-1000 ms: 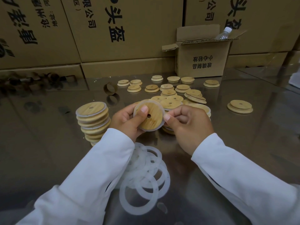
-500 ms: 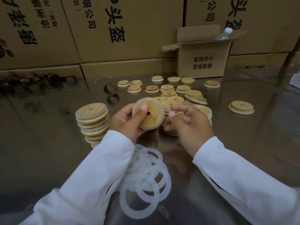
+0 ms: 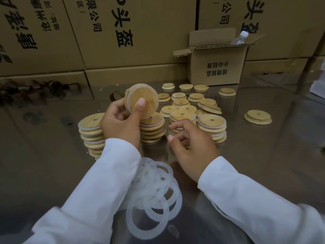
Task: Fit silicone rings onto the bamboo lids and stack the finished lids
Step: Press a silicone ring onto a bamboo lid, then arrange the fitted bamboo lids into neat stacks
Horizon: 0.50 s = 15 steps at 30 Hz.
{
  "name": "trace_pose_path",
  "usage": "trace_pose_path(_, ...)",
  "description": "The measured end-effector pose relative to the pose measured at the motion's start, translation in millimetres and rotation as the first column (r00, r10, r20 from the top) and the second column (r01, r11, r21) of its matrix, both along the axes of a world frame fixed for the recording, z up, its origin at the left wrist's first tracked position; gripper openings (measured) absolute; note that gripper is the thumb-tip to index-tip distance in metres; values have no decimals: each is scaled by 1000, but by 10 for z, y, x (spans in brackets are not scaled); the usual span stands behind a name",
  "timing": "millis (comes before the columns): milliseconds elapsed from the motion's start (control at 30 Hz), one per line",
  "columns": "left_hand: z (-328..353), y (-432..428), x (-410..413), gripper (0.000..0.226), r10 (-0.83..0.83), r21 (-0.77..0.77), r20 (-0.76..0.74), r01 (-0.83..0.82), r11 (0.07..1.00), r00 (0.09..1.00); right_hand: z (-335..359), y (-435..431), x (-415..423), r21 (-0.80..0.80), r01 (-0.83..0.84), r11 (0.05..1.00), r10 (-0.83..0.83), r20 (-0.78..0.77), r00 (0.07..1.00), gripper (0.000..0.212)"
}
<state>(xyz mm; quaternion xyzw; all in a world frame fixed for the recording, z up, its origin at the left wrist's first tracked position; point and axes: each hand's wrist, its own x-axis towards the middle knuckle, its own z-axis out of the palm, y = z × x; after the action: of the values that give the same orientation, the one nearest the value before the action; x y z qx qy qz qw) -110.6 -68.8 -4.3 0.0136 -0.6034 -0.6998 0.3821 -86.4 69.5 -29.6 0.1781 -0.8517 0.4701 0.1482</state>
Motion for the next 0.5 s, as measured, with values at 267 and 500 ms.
trace_pose_path(267, -50, 9, -234, 23, 114, -33, 308, -109, 994, 945, 27, 86, -47, -8, 44, 999, -45, -42, 998, 19)
trace_pose_path(500, -85, 31, -319, 40, 44, -41, 514, -26, 999, 857, 149, 411, -238, -173, 288, 942, -322, -226, 919, 22)
